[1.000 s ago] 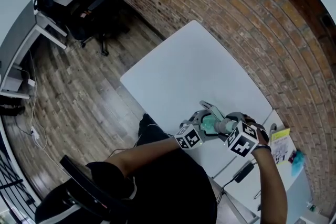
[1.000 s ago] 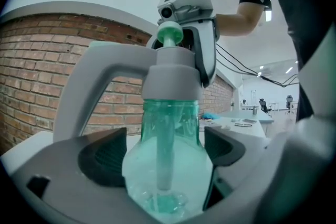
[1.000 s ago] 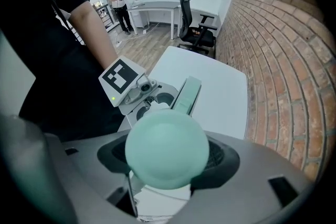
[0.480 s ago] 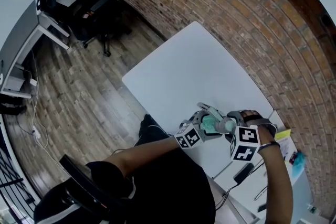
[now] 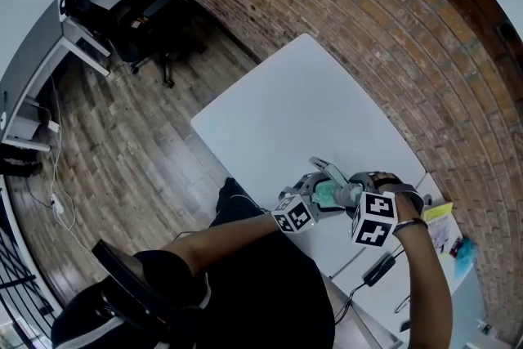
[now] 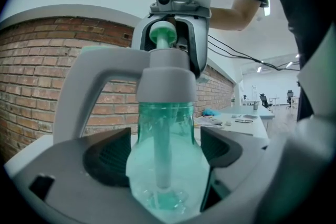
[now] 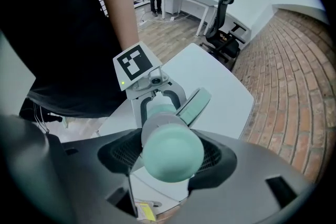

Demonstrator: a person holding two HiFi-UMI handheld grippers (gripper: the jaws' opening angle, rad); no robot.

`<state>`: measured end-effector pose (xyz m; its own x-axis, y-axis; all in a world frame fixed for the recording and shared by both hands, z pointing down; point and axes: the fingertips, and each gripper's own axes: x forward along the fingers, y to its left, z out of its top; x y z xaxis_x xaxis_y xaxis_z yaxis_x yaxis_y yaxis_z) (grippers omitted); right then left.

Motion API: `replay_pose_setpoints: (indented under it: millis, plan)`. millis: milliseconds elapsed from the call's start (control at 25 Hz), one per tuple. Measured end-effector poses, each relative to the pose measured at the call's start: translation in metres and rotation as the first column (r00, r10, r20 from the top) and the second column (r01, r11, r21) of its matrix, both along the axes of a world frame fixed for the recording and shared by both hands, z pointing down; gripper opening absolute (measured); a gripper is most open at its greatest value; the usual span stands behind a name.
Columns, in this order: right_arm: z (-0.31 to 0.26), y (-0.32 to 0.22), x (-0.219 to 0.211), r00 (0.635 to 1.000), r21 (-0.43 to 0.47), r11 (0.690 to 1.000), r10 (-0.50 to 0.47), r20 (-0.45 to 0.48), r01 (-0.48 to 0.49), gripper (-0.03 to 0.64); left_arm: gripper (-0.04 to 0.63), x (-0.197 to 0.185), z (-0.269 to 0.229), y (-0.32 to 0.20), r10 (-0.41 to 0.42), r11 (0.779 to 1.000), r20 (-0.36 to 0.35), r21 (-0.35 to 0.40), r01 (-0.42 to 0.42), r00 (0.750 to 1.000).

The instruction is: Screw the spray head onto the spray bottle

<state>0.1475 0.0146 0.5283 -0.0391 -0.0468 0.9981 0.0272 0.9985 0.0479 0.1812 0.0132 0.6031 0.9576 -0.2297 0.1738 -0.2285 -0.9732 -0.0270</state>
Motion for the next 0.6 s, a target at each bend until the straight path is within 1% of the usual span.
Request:
replay_pose_setpoints:
  millis: [80,120,200,280,400,480,520,600]
  plan:
    - [0.000,-0.002,0.000,0.994,0.004,0.995,0.105,0.019,-0.105,0.282,0.413,0.000,0.000,-0.001,-0.001,1.000,-0.001,0.002,0.001,1.000]
    - [0.000,-0.004,0.000,0.984,0.004,0.985,0.175,0.031,-0.175,0.282,0.413,0.000,0.000,-0.001,0.000,1.000,-0.002,0.004,0.000,1.000]
    - [0.000,-0.005,0.000,0.949,0.002,0.951,0.310,0.053,-0.310,0.282,0.413,0.000,0.000,0.000,-0.002,1.000,-0.004,0.005,0.002,1.000]
    - [0.001,-0.005,0.000,0.916,-0.002,0.919,0.394,0.072,-0.395,0.282,0.413,0.000,0.001,0.002,-0.002,1.000,-0.004,0.001,0.002,1.000]
    - [-0.001,-0.008,0.000,0.873,-0.006,0.878,0.477,0.103,-0.479,0.284,0.413,0.000,0.001,0.001,0.004,1.000,-0.004,0.001,-0.004,1.000]
    - [-0.002,-0.011,0.000,0.848,-0.013,0.855,0.515,0.121,-0.518,0.284,0.413,-0.001,0.001,-0.001,0.006,1.000,-0.002,0.001,-0.006,1.000]
    - [-0.001,-0.011,0.001,0.841,-0.018,0.849,0.526,0.127,-0.528,0.284,0.413,0.000,0.000,-0.002,0.006,1.000,-0.002,-0.001,-0.006,1.000]
    - [-0.001,-0.010,0.002,0.838,-0.027,0.847,0.530,0.129,-0.531,0.284,0.413,0.001,0.001,-0.001,0.007,1.000,-0.001,-0.006,-0.007,1.000]
